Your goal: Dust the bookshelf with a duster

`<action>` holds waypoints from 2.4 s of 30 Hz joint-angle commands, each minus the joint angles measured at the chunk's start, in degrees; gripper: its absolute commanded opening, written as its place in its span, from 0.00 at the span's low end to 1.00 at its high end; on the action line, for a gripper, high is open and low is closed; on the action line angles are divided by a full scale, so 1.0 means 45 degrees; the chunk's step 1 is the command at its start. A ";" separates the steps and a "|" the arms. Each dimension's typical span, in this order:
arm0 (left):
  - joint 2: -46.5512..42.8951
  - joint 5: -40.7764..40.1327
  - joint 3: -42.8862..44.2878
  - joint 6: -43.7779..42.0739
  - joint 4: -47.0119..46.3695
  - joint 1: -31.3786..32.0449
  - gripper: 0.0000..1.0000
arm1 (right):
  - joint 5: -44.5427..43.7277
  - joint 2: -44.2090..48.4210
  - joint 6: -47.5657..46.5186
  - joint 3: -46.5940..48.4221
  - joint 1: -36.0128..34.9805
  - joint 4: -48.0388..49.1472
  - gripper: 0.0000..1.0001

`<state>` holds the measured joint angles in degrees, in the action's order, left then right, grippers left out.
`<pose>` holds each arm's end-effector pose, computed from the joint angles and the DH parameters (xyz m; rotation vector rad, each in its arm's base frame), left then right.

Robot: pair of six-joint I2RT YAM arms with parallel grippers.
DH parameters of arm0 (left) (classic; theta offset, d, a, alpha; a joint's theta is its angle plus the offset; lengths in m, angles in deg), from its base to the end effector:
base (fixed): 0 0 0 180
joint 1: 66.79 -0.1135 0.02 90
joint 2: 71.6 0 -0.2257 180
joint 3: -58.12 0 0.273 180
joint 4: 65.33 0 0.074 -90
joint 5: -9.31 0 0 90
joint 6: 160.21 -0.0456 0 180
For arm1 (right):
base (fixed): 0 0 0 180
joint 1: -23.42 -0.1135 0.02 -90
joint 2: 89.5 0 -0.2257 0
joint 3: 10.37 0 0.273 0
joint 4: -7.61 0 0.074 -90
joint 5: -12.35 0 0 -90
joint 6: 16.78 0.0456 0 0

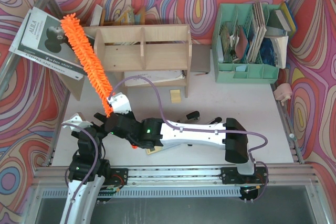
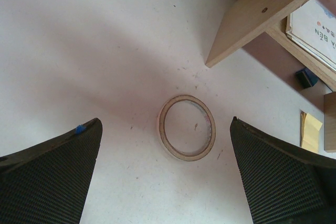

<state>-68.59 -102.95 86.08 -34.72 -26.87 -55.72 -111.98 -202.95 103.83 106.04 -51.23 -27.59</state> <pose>0.1556 -0.0128 0.2134 -0.6439 1.6752 -0.2320 0.1510 0.4531 0.2751 -0.4418 2.0178 0.5108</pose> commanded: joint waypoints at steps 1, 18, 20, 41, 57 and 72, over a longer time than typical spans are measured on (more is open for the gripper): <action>-0.0118 0.0025 -0.0214 -0.0210 -0.0158 -0.0057 0.99 | 0.0455 0.0019 -0.0805 0.0487 -0.0380 0.1303 0.00; -0.0111 0.0025 -0.0209 -0.0210 -0.0177 -0.0048 0.98 | -0.0358 -0.0309 -0.0129 0.0644 -0.0571 0.0387 0.00; -0.0113 0.0025 -0.0214 -0.0205 -0.0179 -0.0056 0.98 | -0.0339 -0.0190 0.0409 0.0471 -0.0390 0.0047 0.00; -0.0062 0.0050 -0.0219 -0.0210 -0.0215 -0.0058 0.98 | 0.0346 -0.0118 -0.2380 0.0623 -0.1228 0.2568 0.00; -0.0004 0.0045 -0.0221 -0.0210 -0.0241 -0.0058 0.98 | -0.0788 -0.0053 -0.0157 0.0448 -0.0706 0.0588 0.00; -0.0002 0.0045 -0.0210 -0.0212 -0.0234 -0.0058 0.99 | -0.1028 0.0239 -0.1854 0.0200 -0.1299 0.2235 0.00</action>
<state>-68.59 -102.95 86.08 -34.72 -26.90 -55.72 -113.46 -204.32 97.07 107.25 -56.46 -21.12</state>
